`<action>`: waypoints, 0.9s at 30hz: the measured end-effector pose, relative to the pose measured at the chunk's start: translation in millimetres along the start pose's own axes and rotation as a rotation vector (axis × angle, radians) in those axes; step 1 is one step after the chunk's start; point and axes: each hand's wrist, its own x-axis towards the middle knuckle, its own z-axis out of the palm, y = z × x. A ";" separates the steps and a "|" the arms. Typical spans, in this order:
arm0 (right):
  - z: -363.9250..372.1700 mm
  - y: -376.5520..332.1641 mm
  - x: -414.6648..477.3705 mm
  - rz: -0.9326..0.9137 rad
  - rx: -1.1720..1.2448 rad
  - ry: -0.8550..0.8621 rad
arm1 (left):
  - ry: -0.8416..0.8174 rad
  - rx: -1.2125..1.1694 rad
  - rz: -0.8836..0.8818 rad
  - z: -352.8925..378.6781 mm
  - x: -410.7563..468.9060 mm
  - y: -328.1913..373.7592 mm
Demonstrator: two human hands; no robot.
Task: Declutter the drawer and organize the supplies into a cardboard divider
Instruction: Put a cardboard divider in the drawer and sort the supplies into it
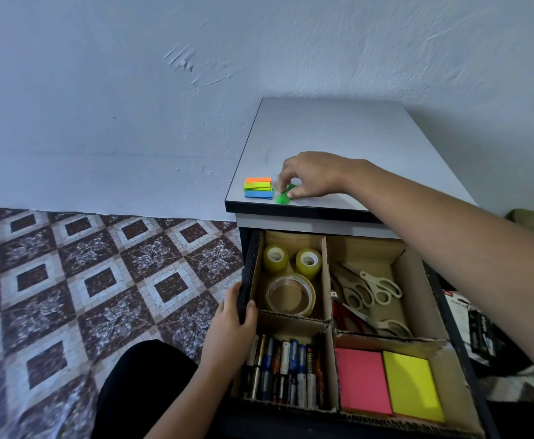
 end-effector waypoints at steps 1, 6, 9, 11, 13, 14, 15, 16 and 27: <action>0.4 0.7 0.1 0.006 0.008 0.001 | 0.000 -0.002 0.001 0.0 -0.3 0.3; 4.4 2.4 -5.7 0.033 0.113 0.050 | -0.005 0.001 -0.013 -0.2 0.0 0.7; 11.2 2.4 -9.2 0.053 0.169 0.093 | -0.009 0.001 -0.014 -0.6 -0.7 1.6; 17.2 1.7 -11.1 0.075 0.210 0.111 | -0.010 0.000 -0.012 -0.8 -0.9 1.6; 21.9 0.9 -13.6 0.107 0.264 0.161 | -0.012 0.003 -0.013 -0.7 -1.0 1.4; 23.8 0.7 -14.7 0.123 0.285 0.199 | -0.015 0.006 -0.015 -0.3 -0.6 0.9; 25.5 0.5 -15.6 0.137 0.284 0.241 | -0.016 0.008 -0.018 0.0 -0.2 0.5; 27.2 0.1 -16.4 0.149 0.259 0.283 | -0.016 0.011 -0.021 0.2 0.2 0.3; 31.9 -1.4 -18.4 0.217 0.167 0.282 | -0.013 0.021 -0.026 -0.1 -0.6 1.8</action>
